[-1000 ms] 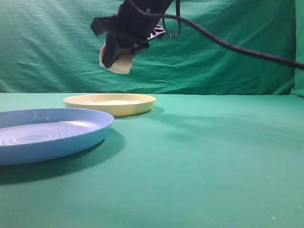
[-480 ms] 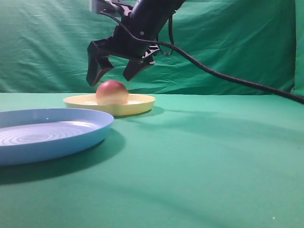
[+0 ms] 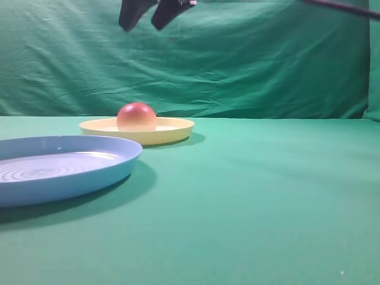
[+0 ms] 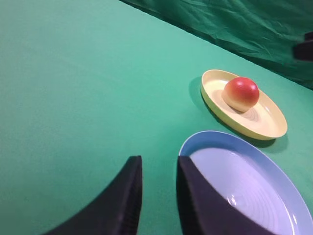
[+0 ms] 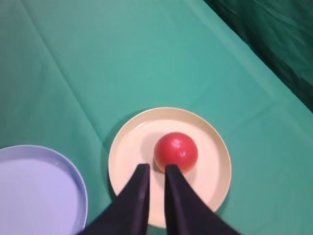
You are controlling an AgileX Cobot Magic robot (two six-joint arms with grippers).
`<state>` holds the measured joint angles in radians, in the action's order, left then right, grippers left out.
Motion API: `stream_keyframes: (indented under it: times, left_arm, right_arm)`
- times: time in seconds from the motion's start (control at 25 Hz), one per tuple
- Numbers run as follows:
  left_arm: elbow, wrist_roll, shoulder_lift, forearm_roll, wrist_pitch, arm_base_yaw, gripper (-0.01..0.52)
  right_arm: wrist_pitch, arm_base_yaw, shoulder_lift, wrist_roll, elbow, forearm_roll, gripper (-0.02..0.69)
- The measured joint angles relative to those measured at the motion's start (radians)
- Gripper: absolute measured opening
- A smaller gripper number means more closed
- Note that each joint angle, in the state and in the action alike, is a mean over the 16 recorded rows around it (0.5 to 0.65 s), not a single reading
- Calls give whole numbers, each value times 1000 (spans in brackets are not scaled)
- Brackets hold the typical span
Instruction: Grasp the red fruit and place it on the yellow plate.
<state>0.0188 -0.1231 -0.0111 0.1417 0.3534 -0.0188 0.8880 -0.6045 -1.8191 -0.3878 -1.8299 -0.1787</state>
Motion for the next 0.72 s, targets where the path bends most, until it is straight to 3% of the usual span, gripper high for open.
stream_keyframes:
  times: [0.2,0.72]
  left_arm:
    - [0,0,0,0,0,0,157]
    - [0,0,0,0,0,0,157]
  right_arm:
    - [37,0,174,103,141,45,9]
    - [-299,0,670,178,833,39,0]
